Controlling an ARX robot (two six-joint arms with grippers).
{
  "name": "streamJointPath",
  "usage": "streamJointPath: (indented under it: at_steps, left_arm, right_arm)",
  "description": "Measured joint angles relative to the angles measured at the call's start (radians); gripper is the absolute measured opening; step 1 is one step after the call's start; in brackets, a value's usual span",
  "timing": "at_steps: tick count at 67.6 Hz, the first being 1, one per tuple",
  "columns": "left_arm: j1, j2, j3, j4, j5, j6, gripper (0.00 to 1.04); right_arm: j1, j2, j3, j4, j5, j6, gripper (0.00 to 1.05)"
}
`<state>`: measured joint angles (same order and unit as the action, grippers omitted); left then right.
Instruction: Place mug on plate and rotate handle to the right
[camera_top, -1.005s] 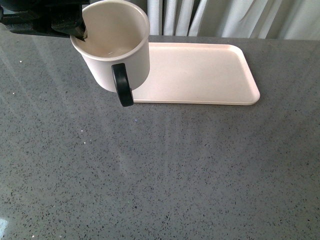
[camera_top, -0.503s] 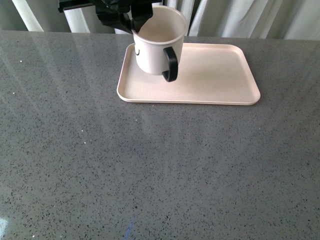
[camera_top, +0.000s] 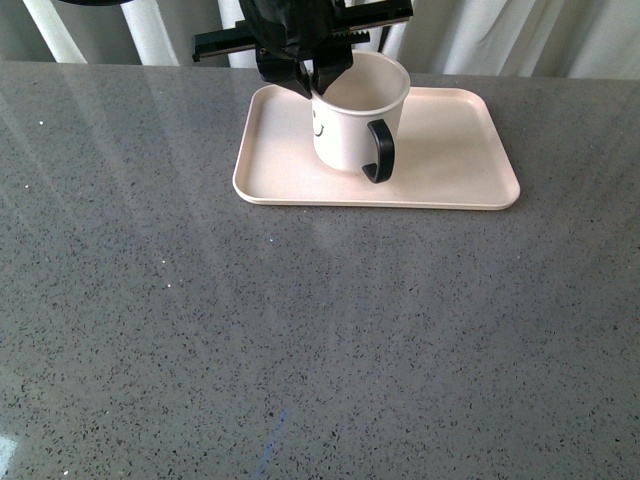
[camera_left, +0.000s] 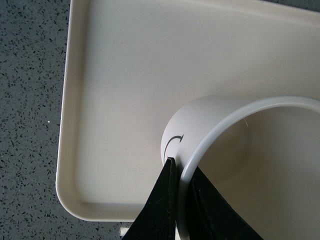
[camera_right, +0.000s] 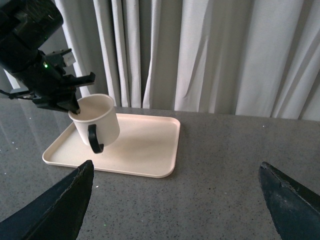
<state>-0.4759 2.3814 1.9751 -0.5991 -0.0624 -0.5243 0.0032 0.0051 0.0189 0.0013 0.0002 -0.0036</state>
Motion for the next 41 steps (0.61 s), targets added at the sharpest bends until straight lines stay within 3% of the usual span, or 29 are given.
streamJointPath:
  at_steps: [41]
  left_arm:
    - [-0.005,0.126,0.192,-0.143,0.026,0.061,0.02]
  right_arm:
    - [0.0,0.0,0.0,0.0,0.0,0.0,0.96]
